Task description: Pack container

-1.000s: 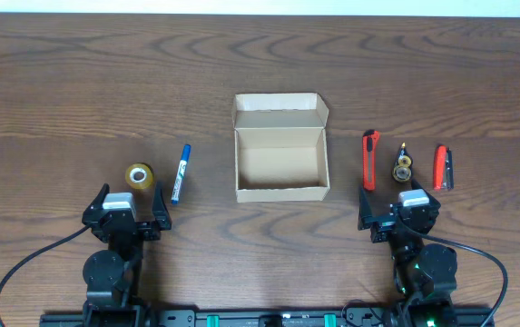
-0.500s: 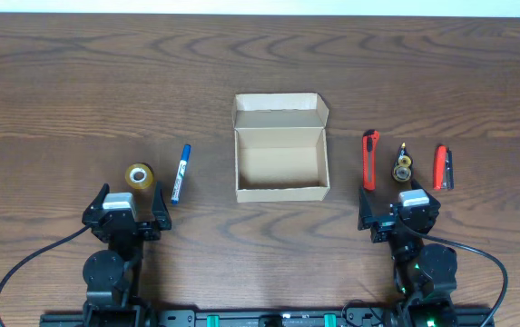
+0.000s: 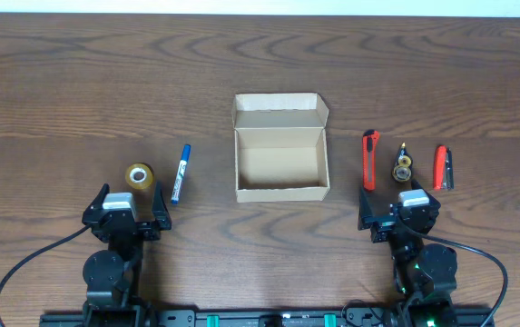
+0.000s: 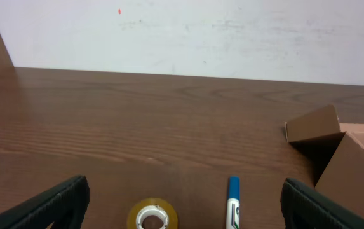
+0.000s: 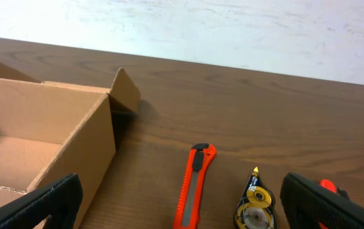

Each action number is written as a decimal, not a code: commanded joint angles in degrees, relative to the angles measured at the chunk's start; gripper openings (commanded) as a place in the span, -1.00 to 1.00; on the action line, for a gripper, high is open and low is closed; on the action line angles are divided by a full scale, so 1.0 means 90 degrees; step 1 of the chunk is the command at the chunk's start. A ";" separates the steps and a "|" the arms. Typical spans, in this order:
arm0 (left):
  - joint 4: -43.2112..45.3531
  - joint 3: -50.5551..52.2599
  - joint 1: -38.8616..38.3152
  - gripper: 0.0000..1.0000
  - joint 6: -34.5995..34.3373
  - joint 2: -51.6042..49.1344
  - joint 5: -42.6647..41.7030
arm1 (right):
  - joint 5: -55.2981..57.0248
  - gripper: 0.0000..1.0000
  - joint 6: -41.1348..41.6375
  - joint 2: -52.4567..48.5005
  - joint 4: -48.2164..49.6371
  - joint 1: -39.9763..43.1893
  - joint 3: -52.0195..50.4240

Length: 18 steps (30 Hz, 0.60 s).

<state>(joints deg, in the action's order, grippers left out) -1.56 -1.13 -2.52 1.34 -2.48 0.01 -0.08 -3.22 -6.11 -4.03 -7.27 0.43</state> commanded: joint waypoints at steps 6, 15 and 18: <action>-0.0301 0.0092 -0.0012 0.90 0.0044 -0.0015 0.0163 | 0.0345 0.98 0.0741 -0.0085 0.0061 0.0046 0.0107; -0.0301 0.0092 -0.0012 0.90 0.0044 -0.0015 0.0163 | -0.0148 0.99 0.0440 -0.1996 0.0053 0.1270 0.1909; -0.0304 0.0092 -0.0012 0.91 0.0044 -0.0015 0.0165 | -0.1190 0.98 0.0257 -0.3570 -0.0469 0.1766 0.3211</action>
<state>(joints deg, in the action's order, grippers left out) -1.65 -1.19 -2.52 1.37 -2.55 0.05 -1.89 1.02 -28.67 -5.82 5.41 20.53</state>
